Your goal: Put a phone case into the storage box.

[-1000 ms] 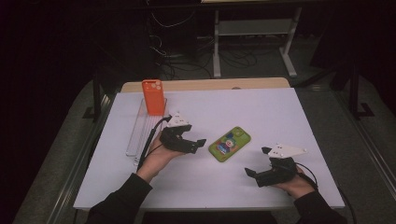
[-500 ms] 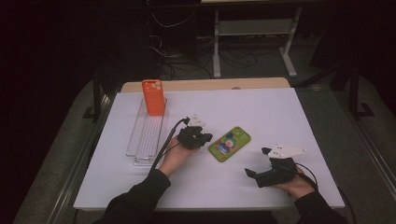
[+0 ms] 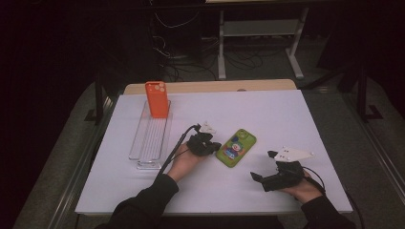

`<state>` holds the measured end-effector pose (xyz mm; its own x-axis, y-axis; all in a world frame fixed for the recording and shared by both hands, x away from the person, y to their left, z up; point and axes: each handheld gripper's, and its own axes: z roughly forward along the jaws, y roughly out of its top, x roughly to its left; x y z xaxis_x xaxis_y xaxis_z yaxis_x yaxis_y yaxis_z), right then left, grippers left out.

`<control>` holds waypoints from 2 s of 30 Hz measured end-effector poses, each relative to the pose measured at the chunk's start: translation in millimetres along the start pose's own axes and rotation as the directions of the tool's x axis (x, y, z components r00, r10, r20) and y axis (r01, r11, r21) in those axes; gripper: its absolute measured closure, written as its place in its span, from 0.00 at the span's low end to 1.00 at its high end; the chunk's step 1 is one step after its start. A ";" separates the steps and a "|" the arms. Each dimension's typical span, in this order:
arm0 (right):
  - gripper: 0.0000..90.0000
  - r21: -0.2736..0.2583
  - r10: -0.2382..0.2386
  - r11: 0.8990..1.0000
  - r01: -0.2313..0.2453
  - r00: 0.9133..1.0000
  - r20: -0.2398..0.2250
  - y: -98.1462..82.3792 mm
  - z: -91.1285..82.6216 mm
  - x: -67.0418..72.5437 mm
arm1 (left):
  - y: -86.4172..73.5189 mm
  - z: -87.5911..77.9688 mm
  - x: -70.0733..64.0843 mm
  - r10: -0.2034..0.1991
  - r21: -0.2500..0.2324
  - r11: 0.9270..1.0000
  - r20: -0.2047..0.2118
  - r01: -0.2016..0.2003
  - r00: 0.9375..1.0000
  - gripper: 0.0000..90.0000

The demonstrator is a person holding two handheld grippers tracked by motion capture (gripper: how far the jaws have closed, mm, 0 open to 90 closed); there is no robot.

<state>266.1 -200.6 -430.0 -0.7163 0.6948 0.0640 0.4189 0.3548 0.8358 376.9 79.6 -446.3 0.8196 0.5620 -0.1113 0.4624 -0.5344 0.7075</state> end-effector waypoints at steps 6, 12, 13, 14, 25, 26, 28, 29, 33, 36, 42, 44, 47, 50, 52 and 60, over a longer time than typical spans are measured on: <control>0.00 -0.001 0.003 1.000 -0.003 1.000 -0.001 0.3 0.0 0.1 | 4.5 6.5 -20.3 0.038 0.016 0.999 0.068 -0.039 0.997 1.00; 0.00 -0.003 -0.005 1.000 0.005 1.000 0.000 0.8 -0.2 -0.2 | 9.9 19.2 -38.0 0.061 0.009 0.998 0.112 -0.062 0.992 1.00; 0.00 -0.004 -0.005 1.000 0.005 1.000 -0.001 0.8 -0.2 -0.2 | 11.2 21.9 -41.3 0.051 0.002 0.999 0.121 -0.052 0.991 1.00; 0.00 -0.002 -0.001 1.000 0.001 1.000 -0.002 0.8 -0.3 0.0 | 12.5 24.3 -43.3 0.057 0.000 0.998 0.127 -0.058 0.990 1.00; 0.00 -0.004 0.004 1.000 -0.004 1.000 -0.002 -0.4 -1.8 -1.1 | 17.5 18.3 -42.9 0.117 -0.006 0.993 0.140 -0.118 0.983 0.90; 0.00 -0.004 0.005 1.000 -0.005 1.000 0.000 -0.5 -1.9 -1.3 | 17.1 14.2 -41.8 0.099 -0.026 0.995 0.144 -0.096 0.985 0.85; 0.00 -0.006 0.000 1.000 0.000 1.000 0.001 -0.7 -1.4 -2.1 | 16.2 3.6 -37.7 0.106 -0.029 0.994 0.154 -0.103 0.982 0.76; 0.00 -0.005 0.000 1.000 0.000 1.000 0.001 -0.7 -1.3 -2.1 | 15.5 -2.1 -35.4 0.120 -0.029 0.993 0.149 -0.117 0.981 0.72; 0.00 -0.001 0.005 1.000 -0.005 1.000 -0.002 -0.2 -1.3 -0.9 | 8.4 -21.3 -30.8 0.137 -0.041 0.990 0.140 -0.133 0.981 0.55; 0.00 0.004 0.003 1.000 -0.003 1.000 0.000 0.1 -1.1 -0.1 | 0.5 -34.1 -28.5 0.118 -0.044 0.993 0.140 -0.113 0.983 0.45; 0.00 0.002 0.006 1.000 -0.006 1.000 0.002 0.1 -0.5 -0.5 | -16.2 -54.3 -22.8 0.124 -0.053 0.991 0.097 -0.120 0.987 0.27; 0.00 0.002 0.000 1.000 0.000 1.000 0.004 0.0 -0.2 -0.7 | -21.9 -58.9 -20.7 0.110 -0.054 0.993 0.086 -0.106 0.990 0.24; 0.00 0.008 0.000 1.000 -0.001 1.000 0.004 -0.1 0.5 0.0 | -29.0 -63.3 -17.6 0.090 -0.061 0.994 0.069 -0.085 0.994 0.17; 0.00 0.011 0.006 1.000 -0.006 1.000 0.006 0.0 0.6 0.2 | -34.0 -67.8 -16.0 0.090 -0.052 0.995 0.057 -0.087 0.994 0.12; 0.00 0.016 0.016 1.000 -0.016 1.000 0.009 0.1 0.4 0.8 | -37.1 -69.4 -17.7 0.072 -0.047 0.996 0.022 -0.071 0.997 0.05; 0.00 0.025 -0.003 1.000 0.002 0.999 0.034 2.8 2.2 3.4 | -43.3 -72.0 -21.1 0.056 -0.049 0.997 0.036 -0.054 0.998 0.00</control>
<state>266.1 -195.9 -428.7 -0.6983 0.7145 0.0434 0.4314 0.3716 0.8221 315.2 136.3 -424.3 0.8558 0.5081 -0.0970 0.4006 -0.5324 0.7457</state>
